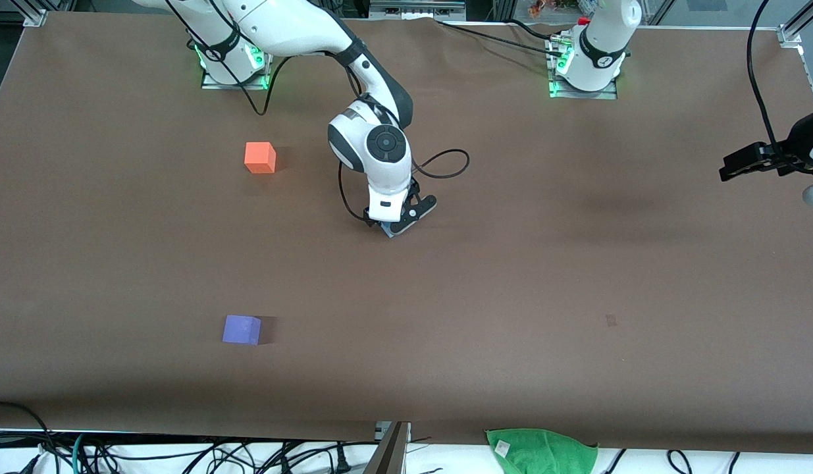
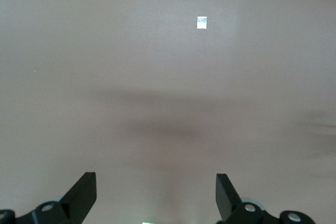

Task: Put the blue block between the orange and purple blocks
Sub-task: 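Carry the light-blue cube with the right gripper toward the orange and purple cubes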

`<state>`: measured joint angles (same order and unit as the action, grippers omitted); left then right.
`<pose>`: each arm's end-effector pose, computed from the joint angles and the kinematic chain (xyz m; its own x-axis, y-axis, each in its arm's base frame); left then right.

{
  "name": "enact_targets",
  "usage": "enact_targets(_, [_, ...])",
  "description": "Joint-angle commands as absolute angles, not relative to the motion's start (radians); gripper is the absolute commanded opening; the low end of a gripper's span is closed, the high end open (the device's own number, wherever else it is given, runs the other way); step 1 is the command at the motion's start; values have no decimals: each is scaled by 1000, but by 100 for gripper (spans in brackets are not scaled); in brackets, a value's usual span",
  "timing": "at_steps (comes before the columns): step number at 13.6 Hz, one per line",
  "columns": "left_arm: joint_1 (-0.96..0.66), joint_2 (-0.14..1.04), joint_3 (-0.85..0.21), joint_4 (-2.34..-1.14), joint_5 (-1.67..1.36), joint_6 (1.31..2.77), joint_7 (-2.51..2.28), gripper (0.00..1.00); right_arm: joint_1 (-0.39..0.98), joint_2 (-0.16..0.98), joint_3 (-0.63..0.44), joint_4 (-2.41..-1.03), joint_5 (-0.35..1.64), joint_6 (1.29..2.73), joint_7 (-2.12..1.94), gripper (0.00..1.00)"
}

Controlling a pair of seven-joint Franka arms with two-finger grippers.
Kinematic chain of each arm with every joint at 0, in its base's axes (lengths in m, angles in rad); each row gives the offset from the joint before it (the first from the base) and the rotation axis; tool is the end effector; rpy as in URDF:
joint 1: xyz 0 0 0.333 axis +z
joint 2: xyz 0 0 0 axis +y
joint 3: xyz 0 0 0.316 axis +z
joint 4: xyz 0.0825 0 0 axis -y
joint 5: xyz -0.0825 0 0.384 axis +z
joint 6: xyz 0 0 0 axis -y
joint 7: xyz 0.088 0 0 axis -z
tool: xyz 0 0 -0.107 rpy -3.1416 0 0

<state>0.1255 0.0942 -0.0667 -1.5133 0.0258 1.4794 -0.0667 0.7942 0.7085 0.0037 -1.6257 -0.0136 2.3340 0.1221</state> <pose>0.5709 0.0384 0.5910 0.9839 0.1265 -0.1259 0.1240 -0.9919 -0.0280 0.4827 0.4941 0.2064 0.7749 0.6321 0.0007 0.6321 -0.7748 0.0074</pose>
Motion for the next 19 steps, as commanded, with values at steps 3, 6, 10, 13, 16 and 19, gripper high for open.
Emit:
enact_targets(3, [130, 97, -74, -1500, 29, 1474, -63, 100, 804, 689, 5, -1660, -21, 2368, 126, 62])
enact_targets(6, [130, 91, -74, -1511, 29, 1474, -61, 100, 795, 683, 3, -1652, -11, 2368, 153, 33])
enact_targets(10, [130, 87, -74, -1522, 29, 1479, -61, 100, 735, 574, -84, -1643, 15, 2202, 167, 33])
enact_targets(13, [130, 87, -74, -1523, 29, 1491, -63, 100, 626, 491, -158, -1654, 28, 2030, 161, 33])
enact_targets(16, [130, 84, -75, -1548, 28, 1516, -64, 100, 487, 440, -170, -1707, 35, 2006, 152, 33])
enact_targets(19, [129, 83, -78, -1560, 28, 1519, -66, 100, 417, 431, -193, -1770, 95, 2060, 156, 33])
